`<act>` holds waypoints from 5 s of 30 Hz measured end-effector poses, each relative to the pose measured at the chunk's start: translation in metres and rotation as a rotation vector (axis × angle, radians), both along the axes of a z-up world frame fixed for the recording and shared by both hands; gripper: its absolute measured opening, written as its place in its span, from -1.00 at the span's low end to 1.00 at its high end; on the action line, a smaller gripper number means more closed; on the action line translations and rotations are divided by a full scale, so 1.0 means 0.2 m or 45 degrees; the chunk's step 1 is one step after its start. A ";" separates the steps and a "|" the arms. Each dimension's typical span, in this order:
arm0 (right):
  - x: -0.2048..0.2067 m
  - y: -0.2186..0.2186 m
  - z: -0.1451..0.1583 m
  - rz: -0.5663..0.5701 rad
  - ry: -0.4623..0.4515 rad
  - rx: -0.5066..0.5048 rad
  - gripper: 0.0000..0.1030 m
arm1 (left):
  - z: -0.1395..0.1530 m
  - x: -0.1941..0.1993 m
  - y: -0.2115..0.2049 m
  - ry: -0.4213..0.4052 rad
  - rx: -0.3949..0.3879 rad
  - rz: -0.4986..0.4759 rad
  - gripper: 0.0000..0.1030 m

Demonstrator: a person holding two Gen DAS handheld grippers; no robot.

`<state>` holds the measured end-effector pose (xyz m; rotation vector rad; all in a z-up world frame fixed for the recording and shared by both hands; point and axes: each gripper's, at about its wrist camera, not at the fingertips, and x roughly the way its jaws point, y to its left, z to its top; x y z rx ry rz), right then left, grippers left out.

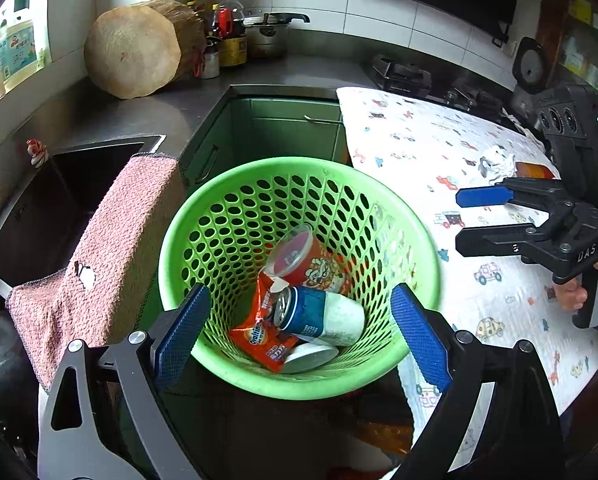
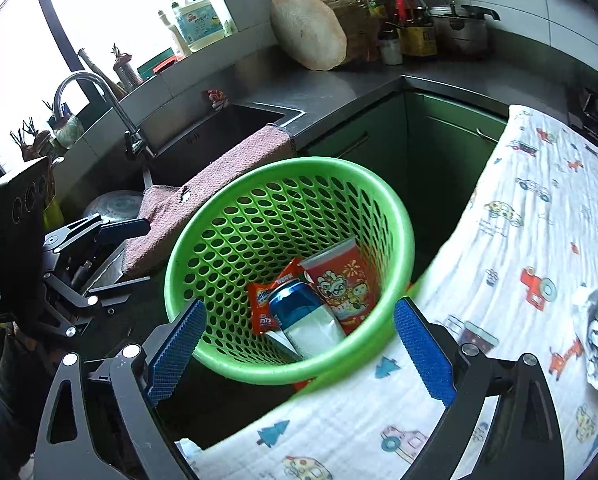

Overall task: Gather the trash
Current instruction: 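Drop wafer wrapper into green basket with left tool while right tool drops blue can, then grasp crumpled foil with left tool while right tool grasps black glue box, then drop foil into green basket with left tool while right tool drops glue box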

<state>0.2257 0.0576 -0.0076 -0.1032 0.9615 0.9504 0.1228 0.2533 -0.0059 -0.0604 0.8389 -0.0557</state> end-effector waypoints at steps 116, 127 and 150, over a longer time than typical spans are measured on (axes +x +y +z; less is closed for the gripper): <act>-0.26 -1.77 0.18 -0.723 -0.153 -0.217 -0.14 | 0.13 0.57 -0.85 -0.081 0.014 -0.402 -0.65; -0.17 -1.07 0.21 -0.411 -0.160 -0.144 -0.14 | 0.06 0.31 -0.27 0.009 0.187 -0.107 -0.59; 0.09 0.10 0.06 -0.102 -0.020 -0.035 -0.14 | -0.20 0.19 0.14 0.113 0.143 0.072 0.40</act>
